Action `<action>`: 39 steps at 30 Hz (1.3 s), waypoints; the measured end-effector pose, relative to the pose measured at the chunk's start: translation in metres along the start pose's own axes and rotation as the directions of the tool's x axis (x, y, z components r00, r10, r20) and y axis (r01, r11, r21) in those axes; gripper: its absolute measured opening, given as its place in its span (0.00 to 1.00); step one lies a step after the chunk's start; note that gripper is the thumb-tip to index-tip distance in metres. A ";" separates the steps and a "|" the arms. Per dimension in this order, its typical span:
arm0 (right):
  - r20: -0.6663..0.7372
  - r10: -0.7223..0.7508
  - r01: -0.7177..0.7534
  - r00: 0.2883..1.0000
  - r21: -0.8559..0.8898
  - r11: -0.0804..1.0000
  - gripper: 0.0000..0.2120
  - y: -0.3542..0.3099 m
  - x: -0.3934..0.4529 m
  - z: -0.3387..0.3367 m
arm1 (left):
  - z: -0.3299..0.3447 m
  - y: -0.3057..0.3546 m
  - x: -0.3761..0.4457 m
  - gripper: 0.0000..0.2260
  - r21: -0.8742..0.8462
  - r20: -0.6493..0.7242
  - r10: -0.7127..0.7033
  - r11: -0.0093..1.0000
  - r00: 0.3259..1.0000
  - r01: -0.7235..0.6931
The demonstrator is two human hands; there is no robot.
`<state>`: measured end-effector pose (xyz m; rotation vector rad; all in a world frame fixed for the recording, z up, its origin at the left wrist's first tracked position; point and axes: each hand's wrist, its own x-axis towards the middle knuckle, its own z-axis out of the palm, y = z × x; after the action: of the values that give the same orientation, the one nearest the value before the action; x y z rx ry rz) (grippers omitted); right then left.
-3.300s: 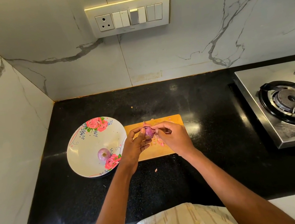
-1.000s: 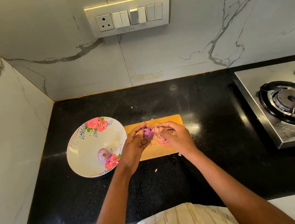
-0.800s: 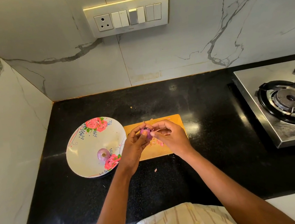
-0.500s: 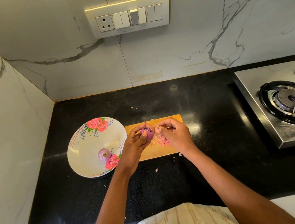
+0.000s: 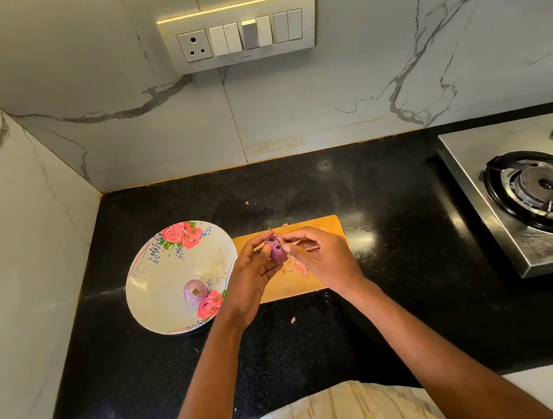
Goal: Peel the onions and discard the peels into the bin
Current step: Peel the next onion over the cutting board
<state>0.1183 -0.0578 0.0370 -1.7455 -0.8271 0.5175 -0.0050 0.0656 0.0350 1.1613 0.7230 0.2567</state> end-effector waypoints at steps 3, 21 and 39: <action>-0.016 -0.052 0.052 0.999 -0.040 0.998 0.10 0.001 0.000 -0.001 | -0.001 -0.001 0.000 0.15 0.041 -0.001 0.007 0.999 1.000 -0.007; -0.102 -0.023 0.015 0.994 -0.073 0.997 0.07 0.008 -0.001 0.000 | 0.002 -0.001 -0.004 0.13 0.020 0.006 -0.005 1.000 1.000 0.005; -0.014 0.042 -0.044 0.999 -0.143 0.989 0.09 0.018 0.008 -0.005 | 0.005 0.005 -0.001 0.12 0.040 -0.068 0.009 0.999 0.998 -0.006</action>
<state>0.1321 -0.0581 0.0216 -1.9001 -0.8380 0.4865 -0.0020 0.0636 0.0412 1.1975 0.7868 0.2904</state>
